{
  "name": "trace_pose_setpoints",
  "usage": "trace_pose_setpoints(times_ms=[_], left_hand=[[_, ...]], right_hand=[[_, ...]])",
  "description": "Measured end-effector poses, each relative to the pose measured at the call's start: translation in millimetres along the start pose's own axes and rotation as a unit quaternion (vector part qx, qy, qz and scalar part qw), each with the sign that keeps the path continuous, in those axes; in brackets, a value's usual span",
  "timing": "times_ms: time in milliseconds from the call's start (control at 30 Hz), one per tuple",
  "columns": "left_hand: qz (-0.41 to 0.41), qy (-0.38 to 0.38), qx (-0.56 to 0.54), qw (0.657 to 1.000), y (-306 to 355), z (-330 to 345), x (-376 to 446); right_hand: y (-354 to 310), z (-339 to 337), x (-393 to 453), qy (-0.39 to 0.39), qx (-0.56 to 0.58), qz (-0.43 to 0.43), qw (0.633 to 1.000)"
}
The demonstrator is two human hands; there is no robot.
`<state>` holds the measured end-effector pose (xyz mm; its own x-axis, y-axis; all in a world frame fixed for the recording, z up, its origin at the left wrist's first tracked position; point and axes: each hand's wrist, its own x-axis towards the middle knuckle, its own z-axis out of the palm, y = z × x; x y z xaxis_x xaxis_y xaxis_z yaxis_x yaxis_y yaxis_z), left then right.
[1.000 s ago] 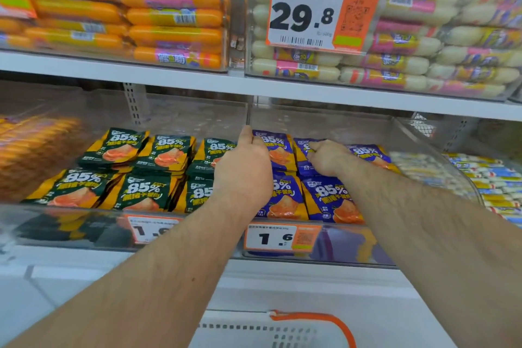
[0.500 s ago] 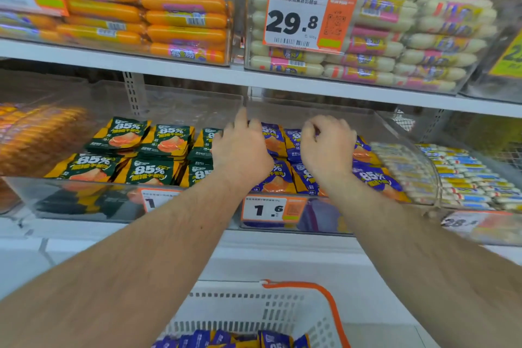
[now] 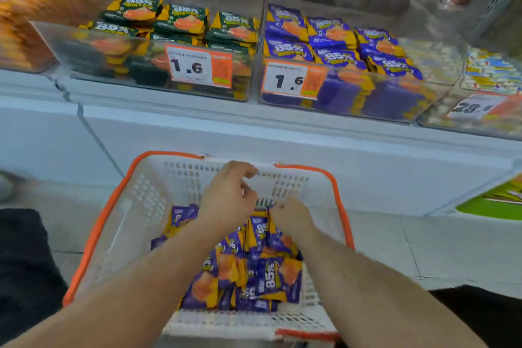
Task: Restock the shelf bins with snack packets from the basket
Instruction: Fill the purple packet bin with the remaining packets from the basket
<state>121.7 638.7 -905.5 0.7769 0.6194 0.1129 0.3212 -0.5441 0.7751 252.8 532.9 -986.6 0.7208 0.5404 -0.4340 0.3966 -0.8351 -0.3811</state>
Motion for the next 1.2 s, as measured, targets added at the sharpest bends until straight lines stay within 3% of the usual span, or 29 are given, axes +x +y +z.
trace_pose_setpoints(times_ms=[133,267,433,633,733,867,967,1033,1100,1200], left_hand=[[-0.100,-0.067,0.002,0.993,-21,7,-21],[-0.148,-0.082,0.004,0.986,-33,9,-31],[-0.171,-0.079,-0.009,0.982,-43,12,-33],[-0.259,-0.084,-0.092,0.958,-50,20,-27],[-0.372,-0.106,-0.220,0.896,-43,31,-21],[-0.495,-0.153,-0.434,0.737,-17,35,-15],[-0.515,-0.163,-0.559,0.629,-13,31,-7],[-0.494,-0.139,-0.615,0.599,-10,29,0],[-0.468,-0.095,-0.617,0.625,-4,28,7],[-0.397,-0.047,-0.570,0.718,4,23,17]], right_hand=[[31,55,-3,-0.218,-0.208,0.044,0.952],[34,55,-10,-0.273,-0.267,0.024,0.924],[35,58,-9,-0.239,-0.225,0.014,0.944],[15,22,-15,-0.070,-0.175,-0.054,0.981],[-13,-16,-14,-0.041,-0.175,-0.103,0.978],[-48,-69,-31,-0.017,-0.206,-0.206,0.956],[-57,-93,-52,0.022,-0.244,-0.320,0.915],[-58,-103,-67,0.044,-0.263,-0.403,0.875],[-56,-113,-78,0.054,-0.256,-0.457,0.850],[-48,-126,-84,0.149,-0.193,-0.484,0.840]])
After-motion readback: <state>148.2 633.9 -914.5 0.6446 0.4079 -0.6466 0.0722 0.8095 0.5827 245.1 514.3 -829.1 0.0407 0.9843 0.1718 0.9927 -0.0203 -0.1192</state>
